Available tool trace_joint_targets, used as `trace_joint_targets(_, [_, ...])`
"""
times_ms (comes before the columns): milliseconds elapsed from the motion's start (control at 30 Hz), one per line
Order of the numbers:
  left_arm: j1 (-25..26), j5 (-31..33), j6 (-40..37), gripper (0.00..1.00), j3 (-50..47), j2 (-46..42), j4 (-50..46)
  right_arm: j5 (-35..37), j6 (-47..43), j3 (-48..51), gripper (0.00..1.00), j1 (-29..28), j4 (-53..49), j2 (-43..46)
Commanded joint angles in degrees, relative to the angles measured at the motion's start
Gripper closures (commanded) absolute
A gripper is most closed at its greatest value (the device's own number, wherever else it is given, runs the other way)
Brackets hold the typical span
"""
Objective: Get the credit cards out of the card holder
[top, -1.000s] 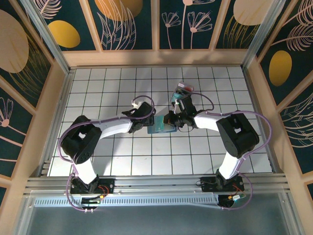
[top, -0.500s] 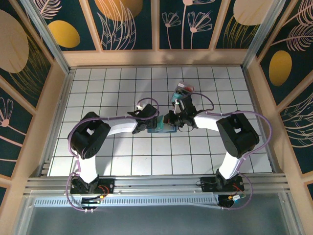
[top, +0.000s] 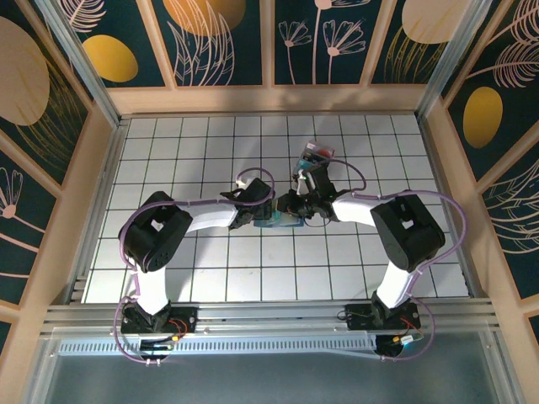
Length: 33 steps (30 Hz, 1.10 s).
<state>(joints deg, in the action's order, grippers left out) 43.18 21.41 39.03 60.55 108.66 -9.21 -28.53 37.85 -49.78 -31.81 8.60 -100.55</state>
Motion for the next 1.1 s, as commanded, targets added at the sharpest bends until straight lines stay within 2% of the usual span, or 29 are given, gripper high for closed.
trace_joint_targets(0, [0.4, -2.0, 0.0, 0.01, -1.4, 3.4, -1.9, -1.5, 0.5, -1.3, 0.82, -1.3, 3.4, -1.3])
trace_joint_targets(167, [0.4, -2.2, 0.4, 0.01, -1.4, 3.4, -1.9, -1.0, 0.7, -1.9, 0.82, -1.7, 4.0, -2.3])
trace_joint_targets(300, [0.4, -1.4, 0.9, 0.01, -1.6, 3.1, -2.1, -0.1, 0.4, -2.2, 0.88, -1.8, 3.2, -2.5])
trace_joint_targets(600, [0.2, 0.5, 3.7, 0.01, -2.2, 3.1, -1.8, 6.4, -2.9, -3.2, 0.94, -1.7, -5.6, 0.0])
trace_joint_targets(833, [-0.4, 4.0, 3.0, 0.01, -1.2, 3.0, -3.6, 12.6, -4.7, -3.0, 0.98, -1.8, -10.9, 3.0])
trace_joint_targets(1067, [-0.9, 8.3, 1.2, 0.01, 0.8, 4.4, -4.7, 15.5, -6.4, -4.3, 0.99, -1.8, -14.7, 5.1])
